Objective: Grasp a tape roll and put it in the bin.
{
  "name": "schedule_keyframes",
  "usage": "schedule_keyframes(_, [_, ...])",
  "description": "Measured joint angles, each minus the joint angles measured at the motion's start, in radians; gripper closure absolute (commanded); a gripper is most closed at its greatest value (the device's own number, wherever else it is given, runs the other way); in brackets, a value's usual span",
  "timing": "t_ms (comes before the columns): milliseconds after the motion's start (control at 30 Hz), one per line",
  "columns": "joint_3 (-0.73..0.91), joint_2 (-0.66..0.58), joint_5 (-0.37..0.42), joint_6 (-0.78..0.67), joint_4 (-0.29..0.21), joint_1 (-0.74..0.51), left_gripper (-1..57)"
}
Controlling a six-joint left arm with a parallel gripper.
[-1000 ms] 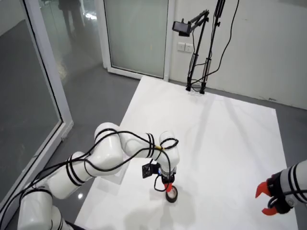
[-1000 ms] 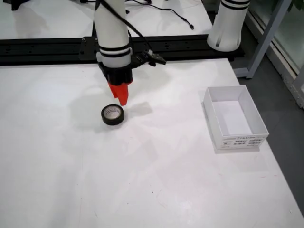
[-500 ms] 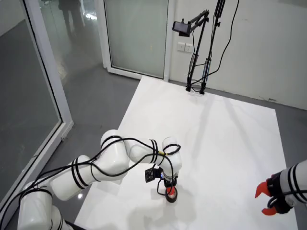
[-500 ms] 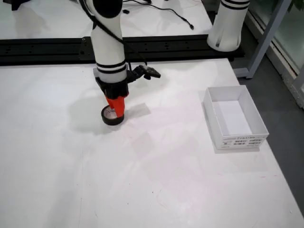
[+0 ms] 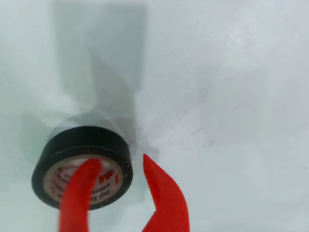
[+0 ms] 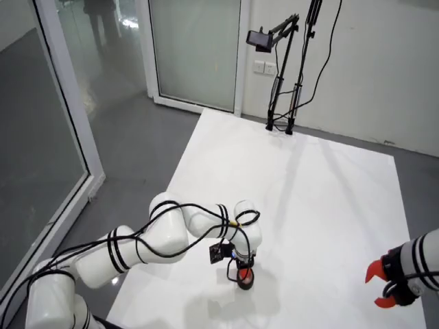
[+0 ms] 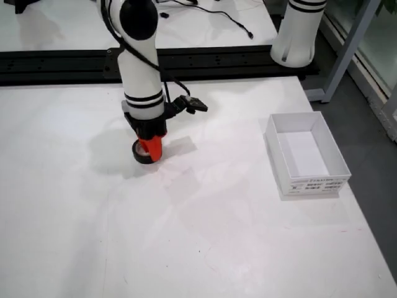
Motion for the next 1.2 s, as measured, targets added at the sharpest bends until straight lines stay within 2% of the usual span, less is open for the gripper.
schedule_keyframes(433, [-0.051,0.036,0.020,-0.002,-0.009,-0.003,57.1])
schedule_keyframes(733, [-0.107,0.046,0.082,0.005,-0.017,-0.015,57.1])
schedule_keyframes(967, [-0.110,-0.016,0.128,0.017,-0.012,-0.017,57.1])
schedule_keyframes(1200, [-0.020,-0.143,0.158,0.024,-0.005,-0.003,57.1])
